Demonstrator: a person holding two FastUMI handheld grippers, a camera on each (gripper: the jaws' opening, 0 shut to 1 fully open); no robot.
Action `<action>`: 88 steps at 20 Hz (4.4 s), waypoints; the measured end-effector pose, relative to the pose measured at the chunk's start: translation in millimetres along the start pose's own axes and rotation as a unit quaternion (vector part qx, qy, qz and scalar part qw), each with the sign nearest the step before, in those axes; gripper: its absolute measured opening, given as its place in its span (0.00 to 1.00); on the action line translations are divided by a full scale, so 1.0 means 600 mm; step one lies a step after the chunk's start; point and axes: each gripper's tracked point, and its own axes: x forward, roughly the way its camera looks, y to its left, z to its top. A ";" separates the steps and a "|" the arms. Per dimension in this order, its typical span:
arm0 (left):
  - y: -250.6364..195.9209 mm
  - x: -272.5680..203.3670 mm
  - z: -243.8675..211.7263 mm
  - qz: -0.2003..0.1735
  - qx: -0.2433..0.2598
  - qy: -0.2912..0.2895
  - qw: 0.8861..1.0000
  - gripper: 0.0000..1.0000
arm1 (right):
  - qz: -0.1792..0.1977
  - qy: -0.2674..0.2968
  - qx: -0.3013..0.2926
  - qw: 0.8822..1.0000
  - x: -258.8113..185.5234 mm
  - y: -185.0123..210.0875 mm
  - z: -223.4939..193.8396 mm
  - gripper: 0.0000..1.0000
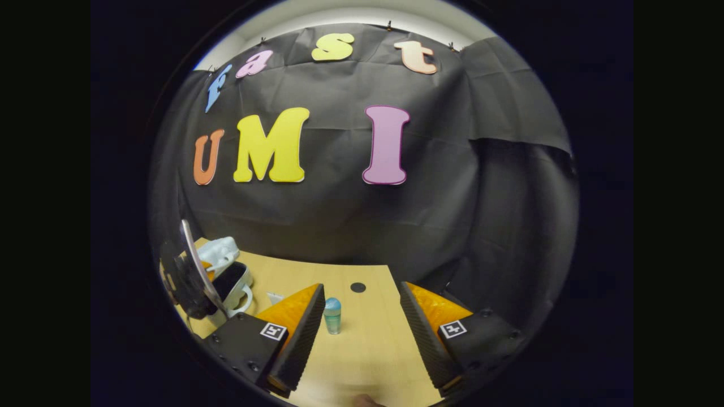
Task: First open the suitcase, pack the skin care products into it, and then close the suitcase.
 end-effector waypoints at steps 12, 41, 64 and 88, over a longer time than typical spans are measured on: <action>0.355 -0.054 -0.161 0.078 -0.194 -0.032 0.977 0.02 | 0.006 -0.049 -0.032 0.998 -0.090 0.242 0.054 0.80; 0.304 0.067 -0.721 0.005 -0.543 0.144 0.827 0.04 | 0.022 0.056 -0.048 0.997 -0.086 0.438 -0.018 0.80; 0.142 -0.102 -0.217 -0.023 -0.497 0.030 0.867 0.98 | 0.046 0.066 0.009 0.997 -0.018 0.141 -0.089 0.80; -0.424 0.149 0.030 -0.212 -0.400 0.107 0.885 0.92 | 0.058 0.104 0.017 0.993 0.045 -0.024 -0.180 0.79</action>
